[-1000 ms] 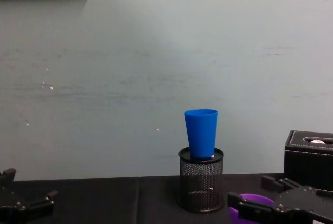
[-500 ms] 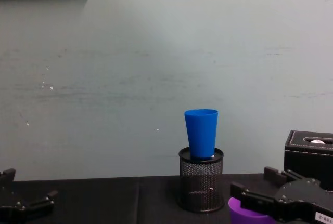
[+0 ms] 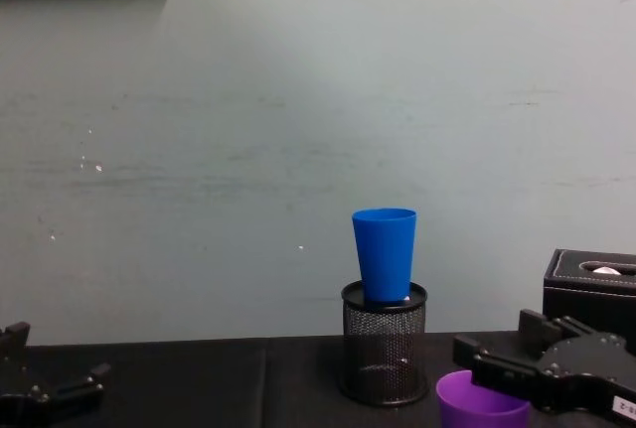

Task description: Pick up one cup with a gripper and tap it against the other cup.

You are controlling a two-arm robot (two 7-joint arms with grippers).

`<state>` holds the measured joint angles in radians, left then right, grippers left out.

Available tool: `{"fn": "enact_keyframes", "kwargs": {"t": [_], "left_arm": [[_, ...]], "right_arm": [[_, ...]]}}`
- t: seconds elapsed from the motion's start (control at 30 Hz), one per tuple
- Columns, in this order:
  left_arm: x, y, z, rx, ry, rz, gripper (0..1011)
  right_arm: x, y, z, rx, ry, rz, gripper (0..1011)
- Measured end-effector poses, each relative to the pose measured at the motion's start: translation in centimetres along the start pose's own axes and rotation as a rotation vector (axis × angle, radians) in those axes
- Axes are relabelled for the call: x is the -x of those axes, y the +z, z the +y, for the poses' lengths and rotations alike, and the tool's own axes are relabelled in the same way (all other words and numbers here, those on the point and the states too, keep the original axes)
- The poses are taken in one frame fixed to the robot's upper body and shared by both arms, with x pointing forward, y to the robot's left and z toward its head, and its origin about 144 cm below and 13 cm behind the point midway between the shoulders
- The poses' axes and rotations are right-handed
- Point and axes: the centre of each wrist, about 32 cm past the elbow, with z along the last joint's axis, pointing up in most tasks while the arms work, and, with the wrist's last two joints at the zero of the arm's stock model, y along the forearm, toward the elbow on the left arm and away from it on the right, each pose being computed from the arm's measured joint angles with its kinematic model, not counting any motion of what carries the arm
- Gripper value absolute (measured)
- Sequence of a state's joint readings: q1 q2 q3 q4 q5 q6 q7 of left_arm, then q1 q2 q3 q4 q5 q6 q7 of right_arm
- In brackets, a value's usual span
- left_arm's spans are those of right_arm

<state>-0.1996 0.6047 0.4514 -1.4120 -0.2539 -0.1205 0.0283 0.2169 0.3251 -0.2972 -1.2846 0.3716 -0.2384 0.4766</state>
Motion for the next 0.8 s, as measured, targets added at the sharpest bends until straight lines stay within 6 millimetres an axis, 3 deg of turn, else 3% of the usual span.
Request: {"fn": "enact_keyframes", "kwargs": {"t": [0.8], "left_arm": [[0.0,0.0,0.0,0.0,0.0,0.0,1011]], "right_arm": [[-1.0,-0.22,-0.51,0.008,-0.088,0.003,1004]]}}
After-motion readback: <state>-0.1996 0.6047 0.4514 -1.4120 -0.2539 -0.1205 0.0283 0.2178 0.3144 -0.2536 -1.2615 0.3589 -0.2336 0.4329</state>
